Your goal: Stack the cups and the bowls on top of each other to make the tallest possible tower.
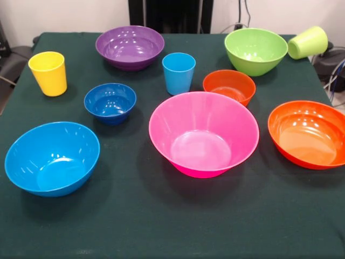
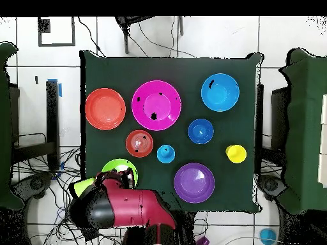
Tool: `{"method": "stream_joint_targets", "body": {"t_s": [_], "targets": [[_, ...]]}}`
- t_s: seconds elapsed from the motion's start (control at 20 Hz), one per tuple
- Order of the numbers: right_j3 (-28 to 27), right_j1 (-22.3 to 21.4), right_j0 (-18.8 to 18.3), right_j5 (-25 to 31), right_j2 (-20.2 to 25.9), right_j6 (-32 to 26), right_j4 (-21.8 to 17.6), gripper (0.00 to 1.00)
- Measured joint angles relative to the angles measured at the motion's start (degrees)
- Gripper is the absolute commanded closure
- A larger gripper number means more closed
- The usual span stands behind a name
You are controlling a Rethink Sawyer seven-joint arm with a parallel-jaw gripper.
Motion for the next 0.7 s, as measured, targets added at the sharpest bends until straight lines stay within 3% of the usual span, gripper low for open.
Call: {"method": "stream_joint_targets", "body": {"t_s": [0.7], "targets": [[-1.99, 17.22, 5.08, -9.81, -0.85, 2.59, 0.09, 0.00]]}}
